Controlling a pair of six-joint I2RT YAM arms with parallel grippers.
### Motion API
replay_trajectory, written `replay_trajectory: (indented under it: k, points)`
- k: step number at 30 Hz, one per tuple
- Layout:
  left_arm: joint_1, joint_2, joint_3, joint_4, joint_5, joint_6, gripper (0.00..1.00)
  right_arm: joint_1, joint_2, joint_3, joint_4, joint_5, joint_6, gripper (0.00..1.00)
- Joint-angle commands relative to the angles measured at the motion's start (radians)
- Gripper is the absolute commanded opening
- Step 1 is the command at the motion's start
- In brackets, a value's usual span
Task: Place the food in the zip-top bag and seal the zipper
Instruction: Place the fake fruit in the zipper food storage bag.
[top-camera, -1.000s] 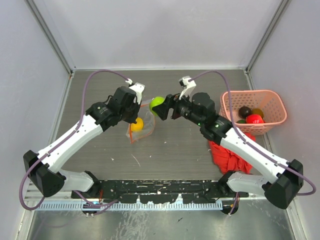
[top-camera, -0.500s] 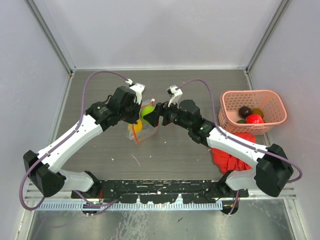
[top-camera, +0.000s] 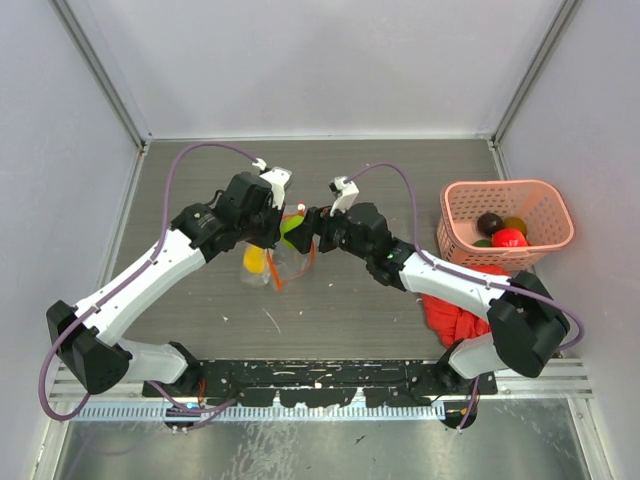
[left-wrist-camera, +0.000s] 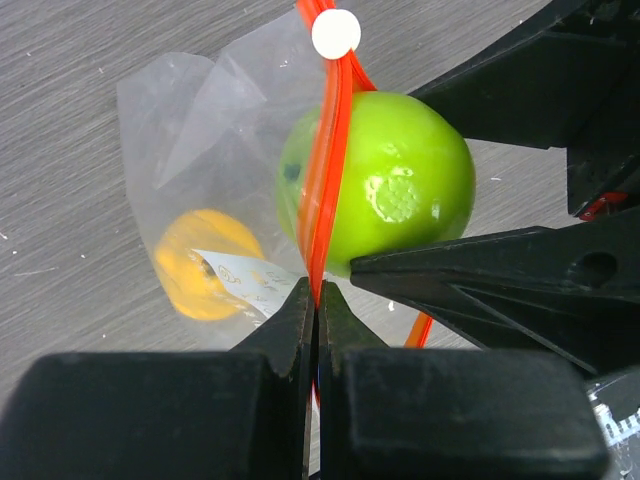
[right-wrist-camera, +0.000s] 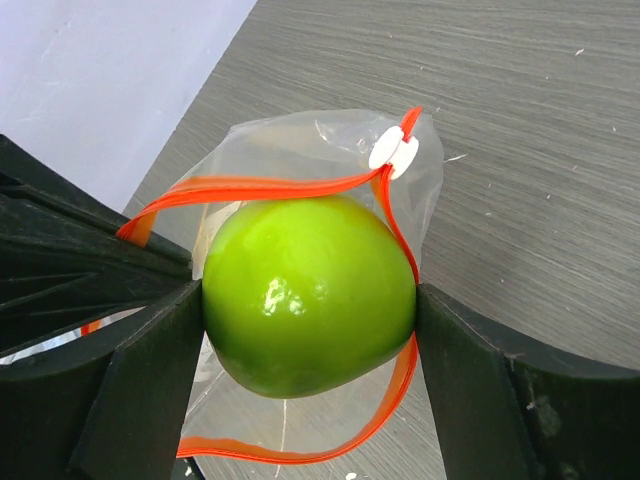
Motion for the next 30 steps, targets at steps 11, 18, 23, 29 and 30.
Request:
replay_trajectory:
  k: [11,18,23,29,30]
  points:
    - [0.031,-0.014,0.041,0.050,0.017,-0.050,0.00,0.050,-0.008,0.001,0.097,-0.076,-0.036,0.67]
    - [0.042,-0.021,0.038,0.055,0.032,-0.053,0.00,0.100,-0.010,-0.050,0.143,-0.083,-0.113,0.63]
    - [0.043,-0.013,0.039,0.057,0.065,-0.054,0.00,0.131,0.002,-0.026,0.142,-0.039,-0.154,0.63]
    - [0.043,-0.016,0.040,0.058,0.082,-0.054,0.00,0.135,0.022,-0.008,0.131,0.082,-0.157,0.70]
    - [0.043,-0.016,0.040,0.059,0.086,-0.054,0.00,0.134,0.028,-0.005,0.130,0.098,-0.157,0.72]
